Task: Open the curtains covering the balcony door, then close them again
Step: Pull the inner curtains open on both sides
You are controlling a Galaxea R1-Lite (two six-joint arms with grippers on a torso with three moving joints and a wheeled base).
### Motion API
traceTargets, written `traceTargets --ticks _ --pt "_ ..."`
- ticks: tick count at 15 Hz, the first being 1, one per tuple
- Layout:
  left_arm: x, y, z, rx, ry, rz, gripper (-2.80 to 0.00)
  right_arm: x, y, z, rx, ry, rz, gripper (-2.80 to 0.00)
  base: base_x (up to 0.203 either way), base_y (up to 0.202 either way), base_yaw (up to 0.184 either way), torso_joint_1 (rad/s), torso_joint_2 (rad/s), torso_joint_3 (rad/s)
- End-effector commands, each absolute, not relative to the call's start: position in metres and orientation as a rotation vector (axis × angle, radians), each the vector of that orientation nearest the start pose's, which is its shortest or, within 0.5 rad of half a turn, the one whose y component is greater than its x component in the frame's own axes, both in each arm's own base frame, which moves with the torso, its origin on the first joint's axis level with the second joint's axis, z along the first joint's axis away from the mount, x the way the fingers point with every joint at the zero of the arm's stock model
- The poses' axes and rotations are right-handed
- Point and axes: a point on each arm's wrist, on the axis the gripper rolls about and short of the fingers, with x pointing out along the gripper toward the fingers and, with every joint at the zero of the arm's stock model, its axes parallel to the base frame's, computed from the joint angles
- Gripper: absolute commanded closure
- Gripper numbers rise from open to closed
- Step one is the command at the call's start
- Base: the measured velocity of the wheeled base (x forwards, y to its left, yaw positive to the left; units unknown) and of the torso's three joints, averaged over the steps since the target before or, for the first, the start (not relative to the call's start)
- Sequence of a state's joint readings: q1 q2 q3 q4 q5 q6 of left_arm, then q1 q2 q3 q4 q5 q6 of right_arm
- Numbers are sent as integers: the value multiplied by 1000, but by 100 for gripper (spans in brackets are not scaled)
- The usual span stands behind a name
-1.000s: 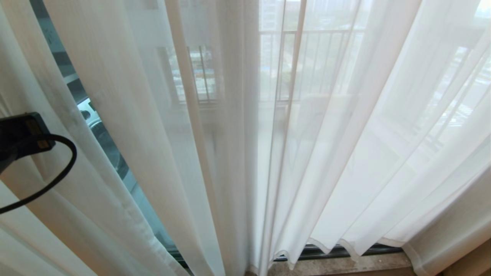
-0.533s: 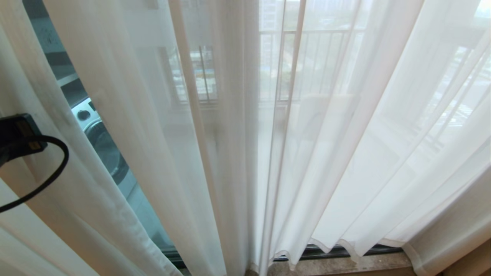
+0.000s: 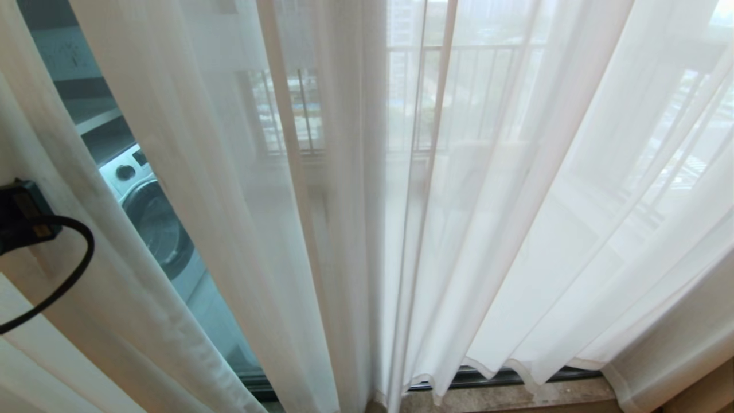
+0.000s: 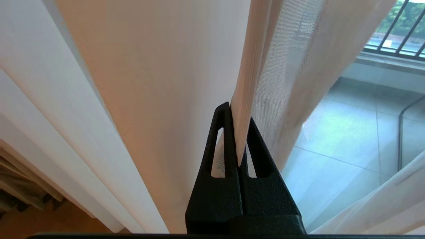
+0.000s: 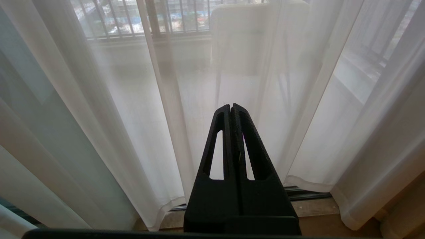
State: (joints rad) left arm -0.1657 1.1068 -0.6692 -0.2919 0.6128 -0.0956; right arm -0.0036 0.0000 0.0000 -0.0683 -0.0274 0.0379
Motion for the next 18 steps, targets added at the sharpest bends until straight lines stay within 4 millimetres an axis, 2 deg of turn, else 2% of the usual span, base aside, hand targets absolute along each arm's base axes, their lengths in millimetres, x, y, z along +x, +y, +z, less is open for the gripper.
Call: traceTargets --ticks 1,10,18 --pt "151 -12 246 -34 122 453 0 -23 -1 83 39 -70 -30 0 0 0 0 0 0 0" --pt "152 -16 244 -39 119 434 0 -23 -1 83 39 -70 -30 0 0 0 0 0 0 0" --pt "165 -18 246 -49 90 435 0 -23 -1 83 39 -70 -30 0 0 0 0 0 0 0"
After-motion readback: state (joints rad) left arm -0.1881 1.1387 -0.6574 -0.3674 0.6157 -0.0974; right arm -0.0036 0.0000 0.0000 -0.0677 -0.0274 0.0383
